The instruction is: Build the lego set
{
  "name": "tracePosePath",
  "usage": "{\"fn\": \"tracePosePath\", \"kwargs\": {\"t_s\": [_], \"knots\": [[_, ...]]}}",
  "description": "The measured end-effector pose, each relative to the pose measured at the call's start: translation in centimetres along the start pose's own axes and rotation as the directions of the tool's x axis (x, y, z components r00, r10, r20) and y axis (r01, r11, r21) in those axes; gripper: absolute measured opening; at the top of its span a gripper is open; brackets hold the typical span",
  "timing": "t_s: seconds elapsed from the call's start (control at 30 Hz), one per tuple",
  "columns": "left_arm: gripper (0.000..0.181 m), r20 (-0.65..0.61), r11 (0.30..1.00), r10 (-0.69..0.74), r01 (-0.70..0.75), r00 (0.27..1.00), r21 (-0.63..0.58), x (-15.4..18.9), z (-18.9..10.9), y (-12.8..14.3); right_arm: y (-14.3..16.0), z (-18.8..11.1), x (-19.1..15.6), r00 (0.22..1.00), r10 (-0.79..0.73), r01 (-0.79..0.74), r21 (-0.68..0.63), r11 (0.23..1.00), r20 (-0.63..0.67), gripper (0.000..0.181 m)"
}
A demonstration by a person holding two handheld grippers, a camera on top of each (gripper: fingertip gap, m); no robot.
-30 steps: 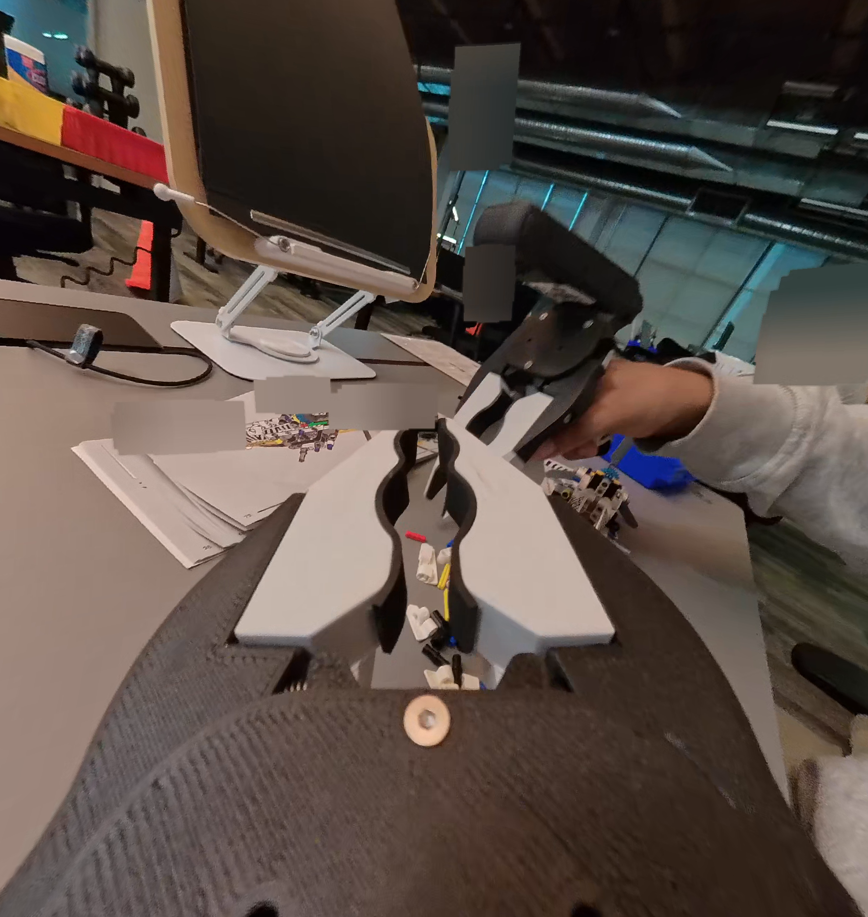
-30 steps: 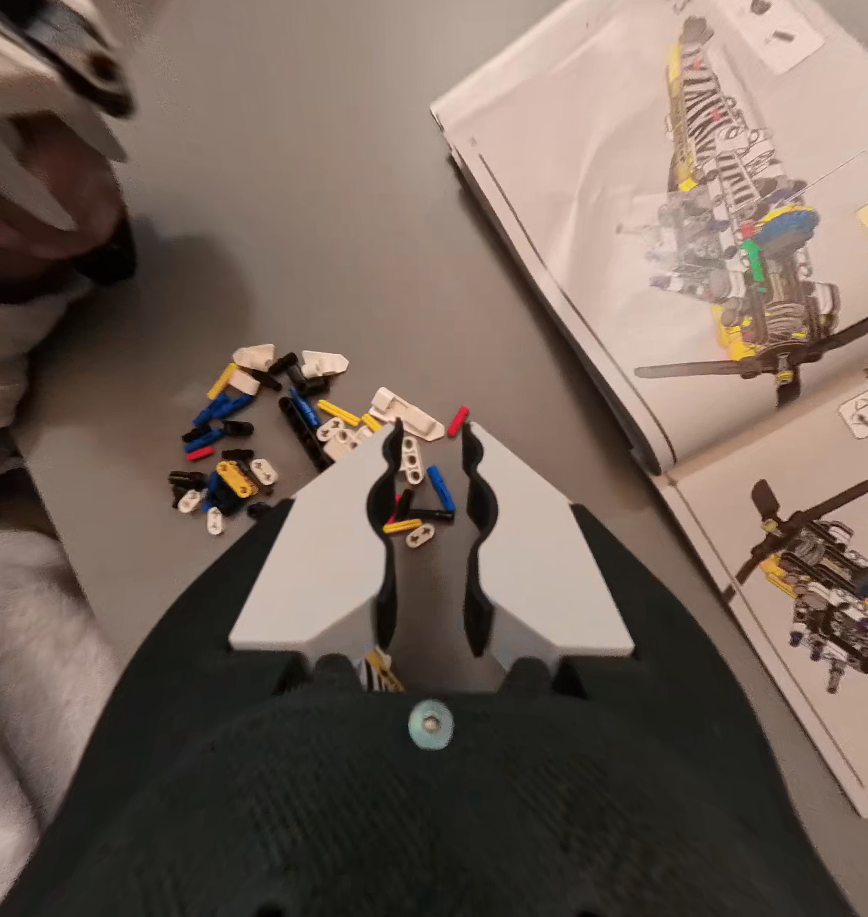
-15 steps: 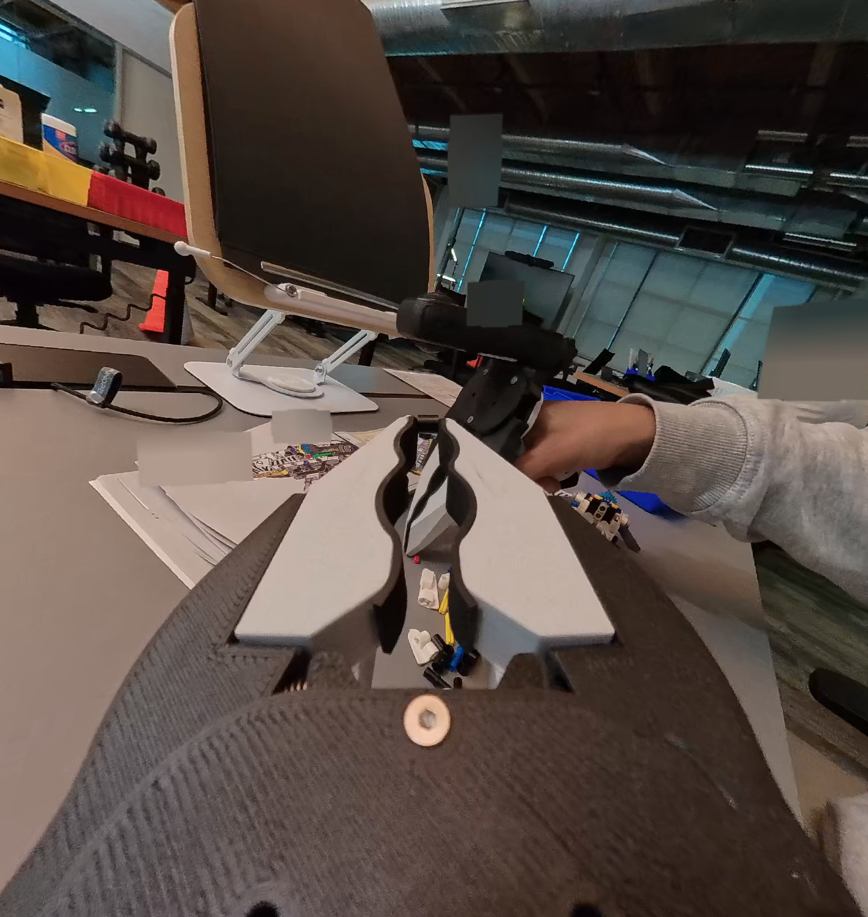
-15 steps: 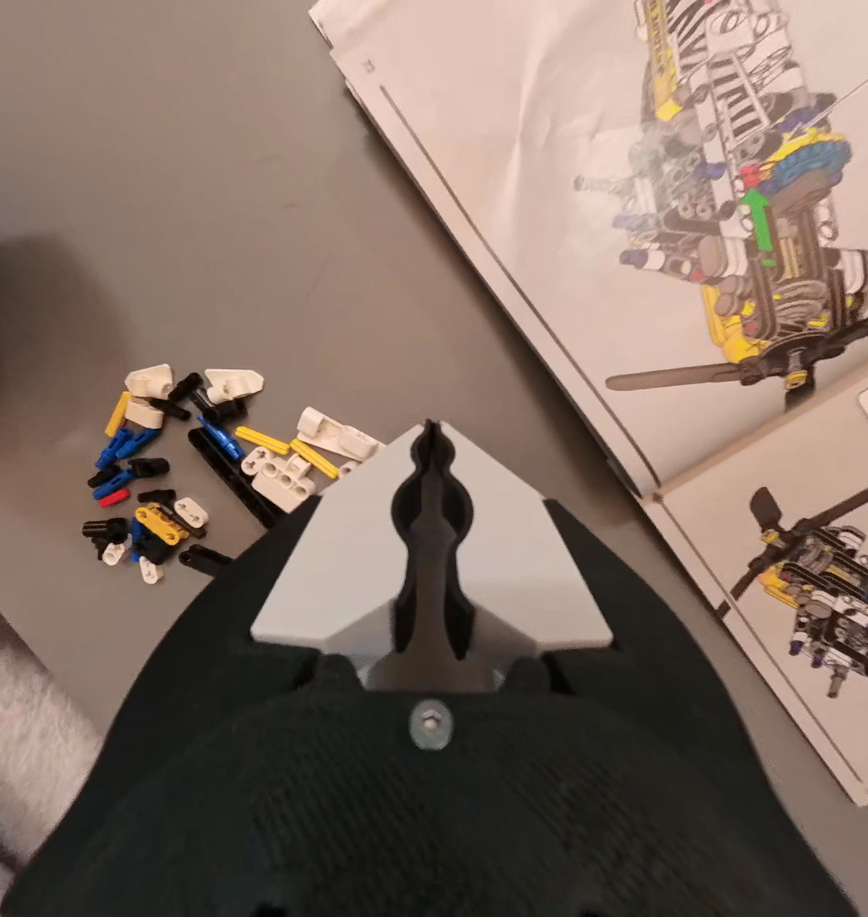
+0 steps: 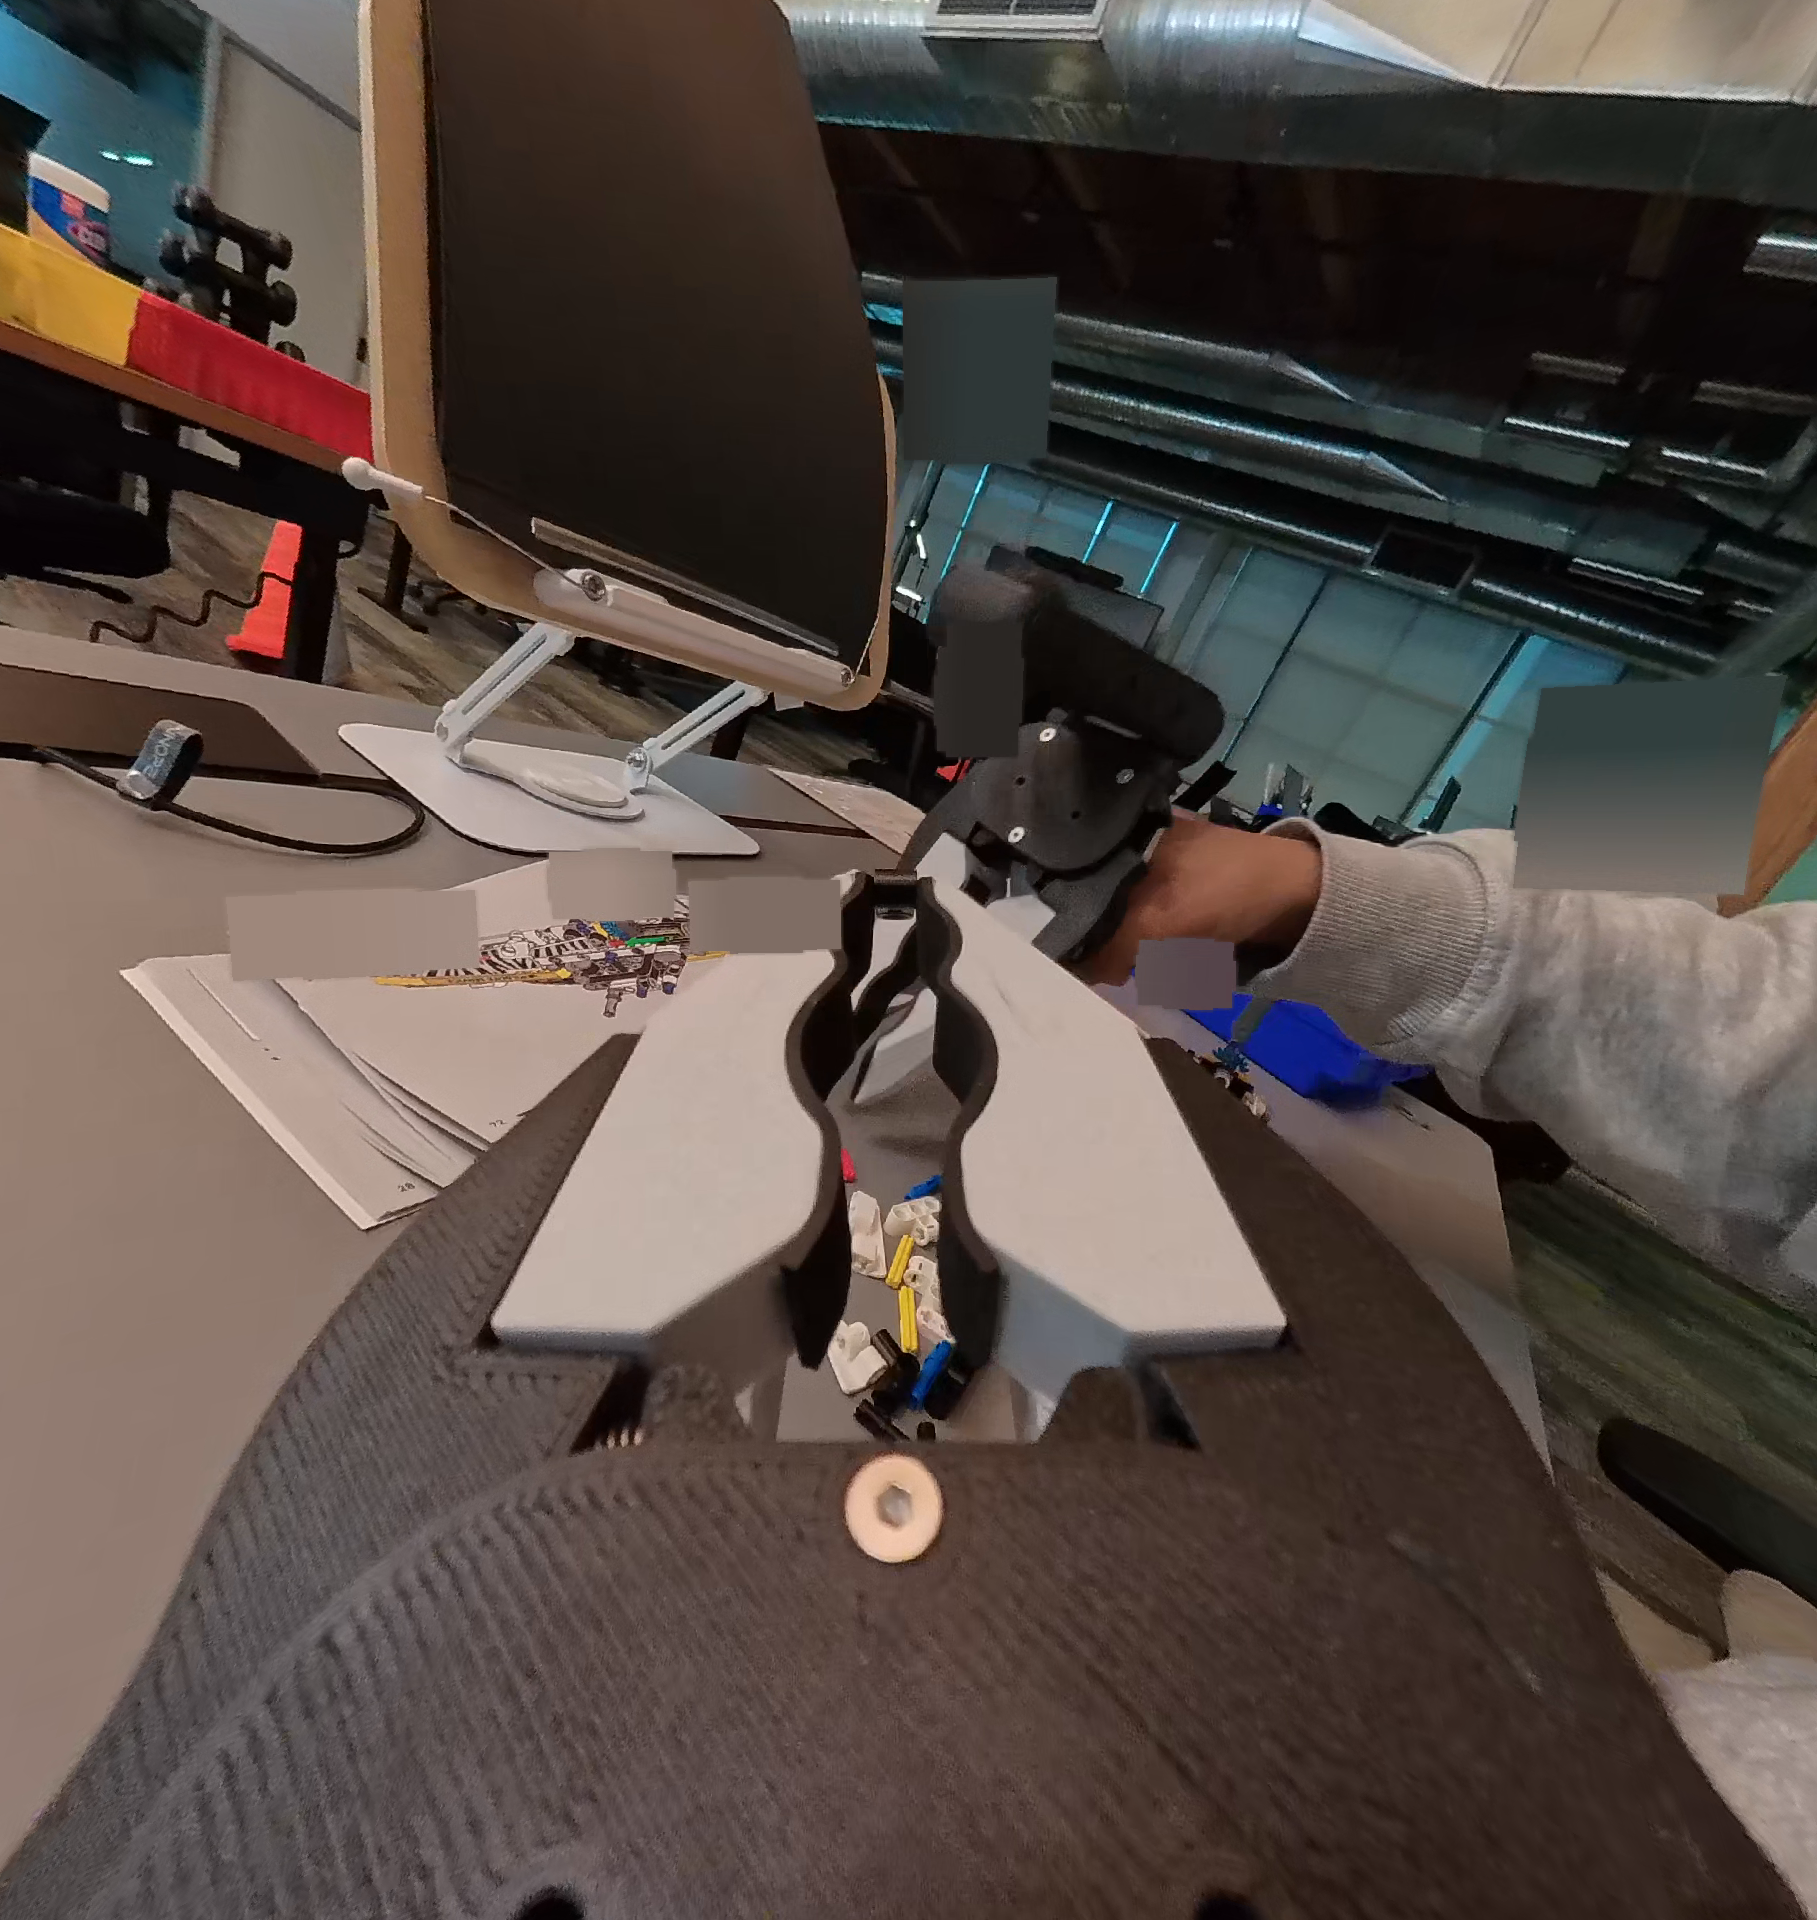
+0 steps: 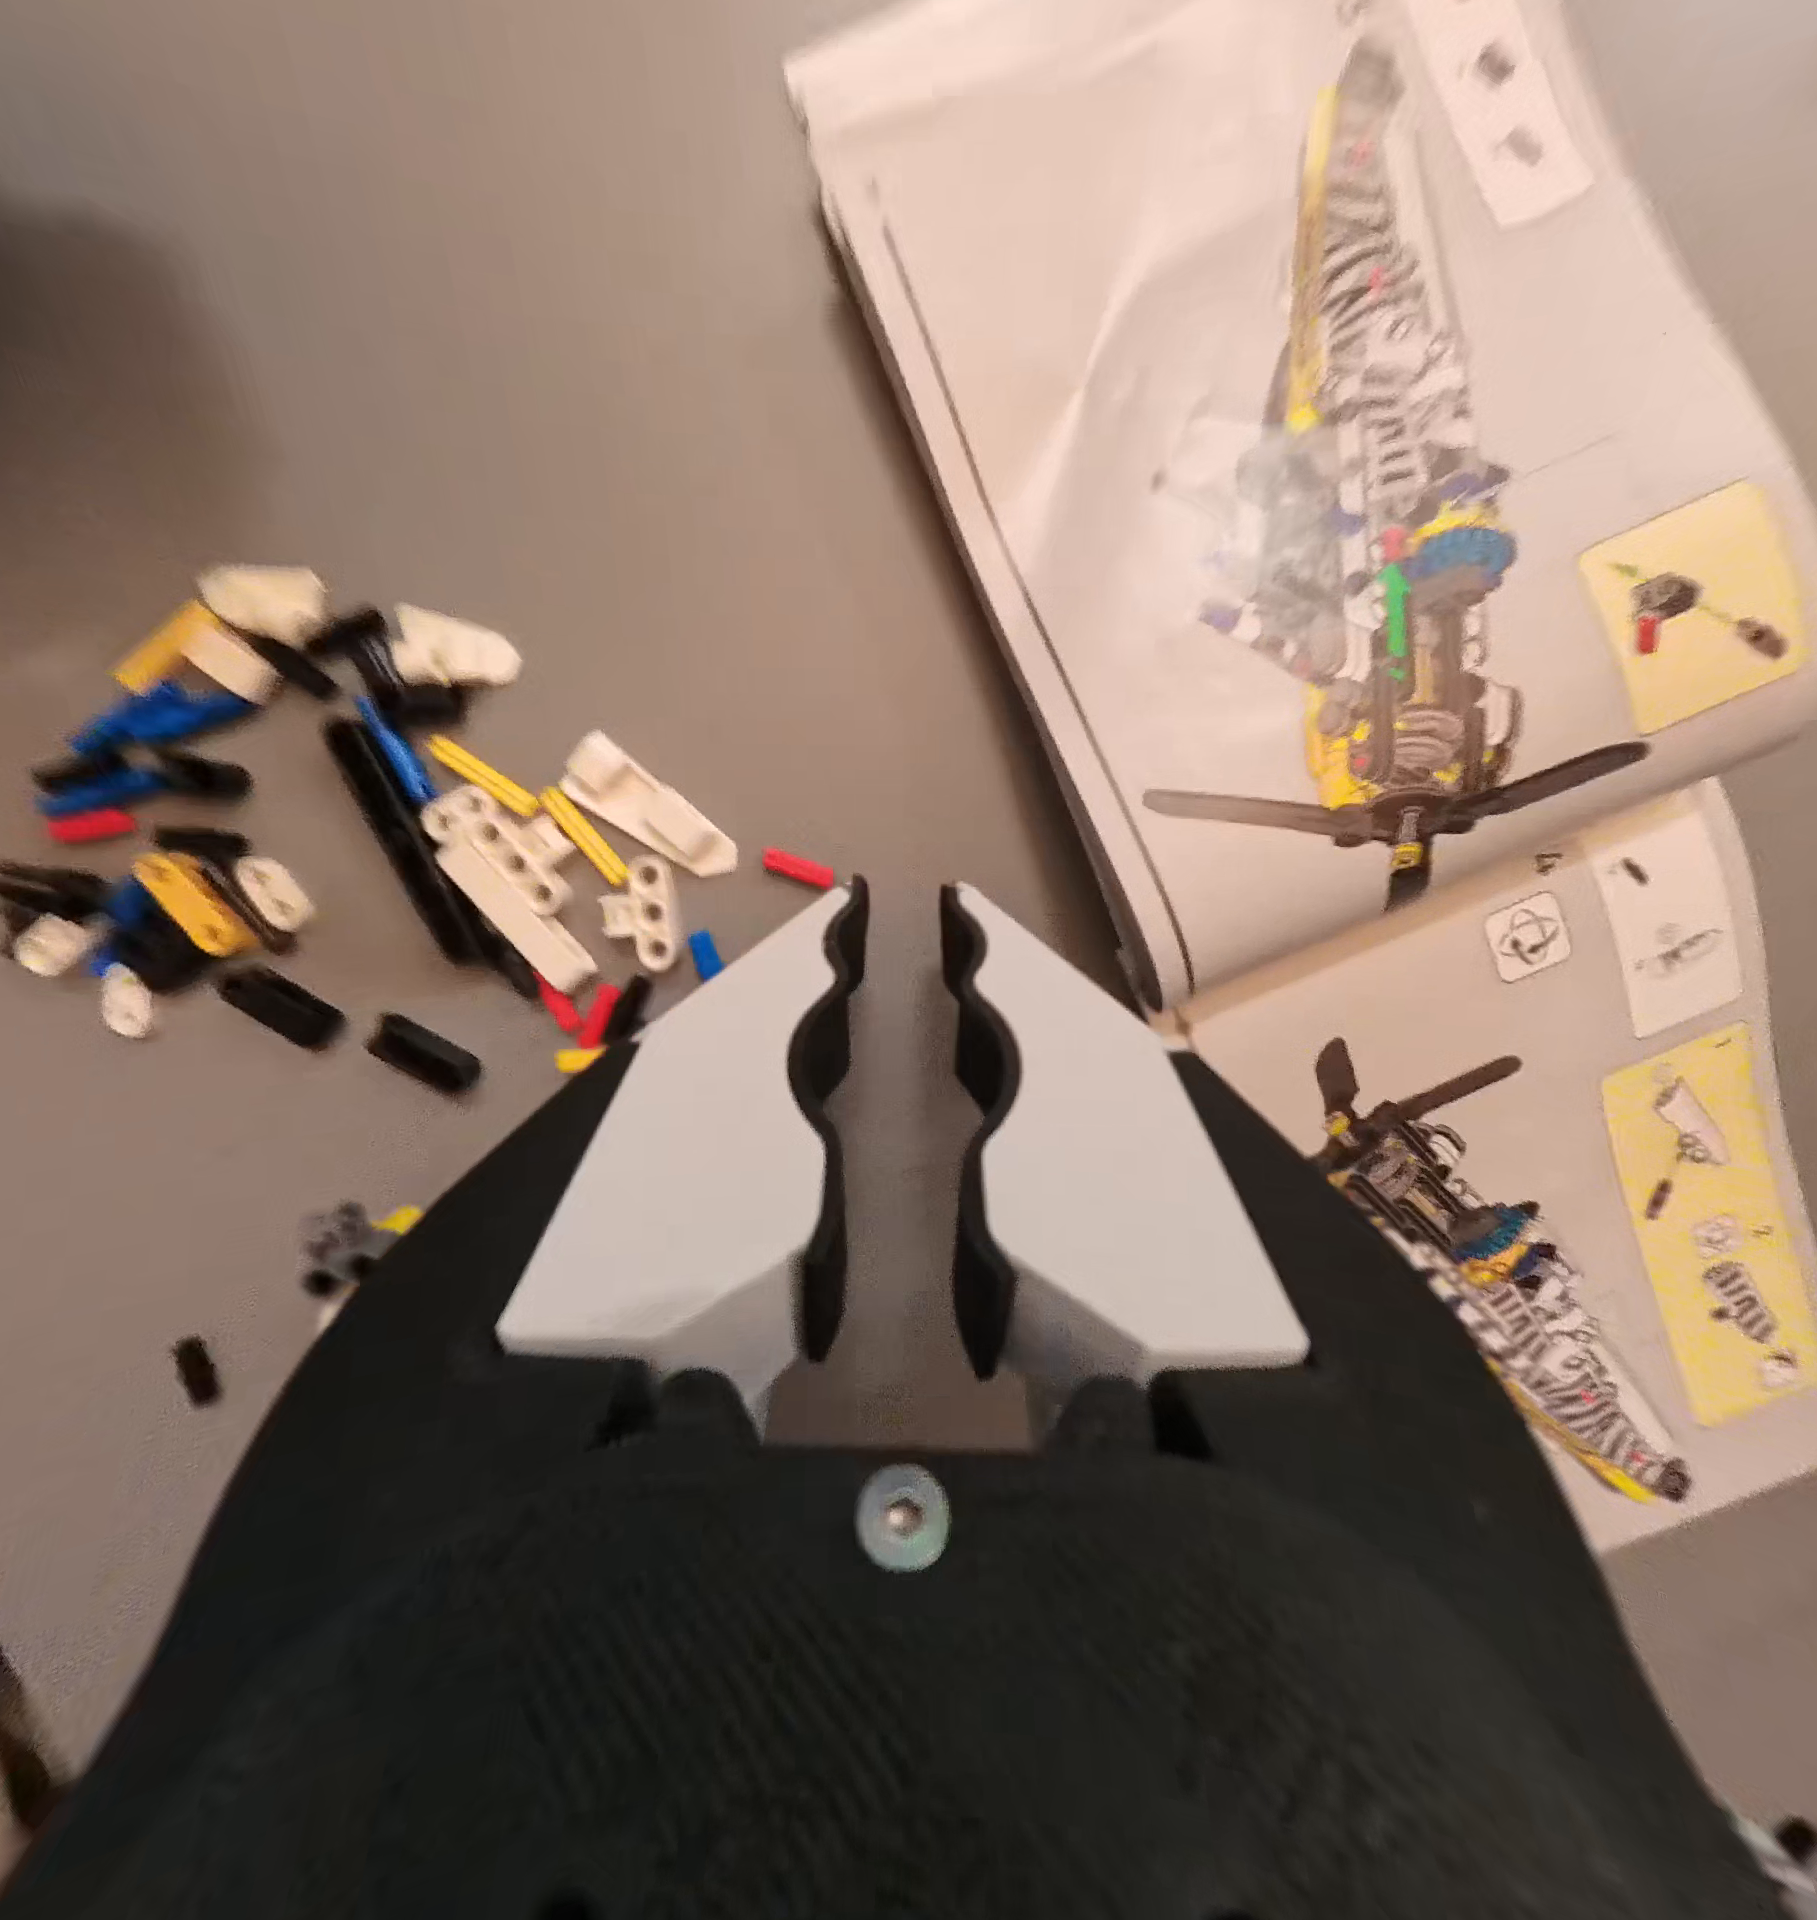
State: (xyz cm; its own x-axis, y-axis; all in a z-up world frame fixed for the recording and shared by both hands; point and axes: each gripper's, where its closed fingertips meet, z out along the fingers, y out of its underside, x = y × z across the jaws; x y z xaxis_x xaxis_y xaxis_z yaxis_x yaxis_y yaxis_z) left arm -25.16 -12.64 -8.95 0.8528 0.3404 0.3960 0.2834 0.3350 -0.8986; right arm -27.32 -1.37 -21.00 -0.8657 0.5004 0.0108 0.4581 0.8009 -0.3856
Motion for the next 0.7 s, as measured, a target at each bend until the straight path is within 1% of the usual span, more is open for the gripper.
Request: {"fn": "tracePosePath", "kwargs": {"t_s": [0.07, 0.17, 0.27, 0.33, 0.4, 0.5, 0.7], "knots": [[0.005, 0.001, 1.000, 0.005, -0.005, 1.000, -0.008, 0.0, 0.1, 0.1, 1.0, 0.9, -0.1, 0.999, -0.048, 0.050, -0.064, 0.997, 0.020, 0.022], [0.005, 0.002, 1.000, 0.008, -0.008, 1.000, -0.012, 0.0, 0.1, 0.2, 1.0, 1.5, -1.2, 0.986, -0.156, 0.160, -0.072, 0.984, 0.061, 0.029], [0.005, 0.004, 1.000, 0.000, 0.000, 1.000, -0.004, -0.1, 0.0, 0.1, 0.9, 1.7, -2.4, 0.959, -0.272, 0.277, -0.059, 0.959, 0.077, 0.027], [0.005, 0.006, 1.000, -0.009, 0.009, 1.000, 0.001, -0.2, 0.0, 0.0, 1.1, 1.7, -3.3, 0.945, -0.311, 0.318, -0.057, 0.946, 0.100, 0.020], [0.005, 0.004, 1.000, -0.018, 0.017, 1.000, 0.005, -0.2, -0.1, -0.1, 1.4, 1.6, -3.9, 0.934, -0.338, 0.346, -0.060, 0.936, 0.112, 0.016], [0.005, 0.004, 1.000, -0.019, 0.019, 1.000, 0.004, -0.2, 0.0, -0.1, 1.4, 1.5, -3.6, 0.928, -0.363, 0.368, -0.060, 0.928, 0.083, 0.015], [0.005, 0.010, 1.000, -0.021, 0.021, 1.000, 0.002, -0.3, -0.1, 0.0, 0.3, 1.5, -3.0, 0.947, -0.318, 0.319, -0.010, 0.948, 0.049, 0.019]]}}
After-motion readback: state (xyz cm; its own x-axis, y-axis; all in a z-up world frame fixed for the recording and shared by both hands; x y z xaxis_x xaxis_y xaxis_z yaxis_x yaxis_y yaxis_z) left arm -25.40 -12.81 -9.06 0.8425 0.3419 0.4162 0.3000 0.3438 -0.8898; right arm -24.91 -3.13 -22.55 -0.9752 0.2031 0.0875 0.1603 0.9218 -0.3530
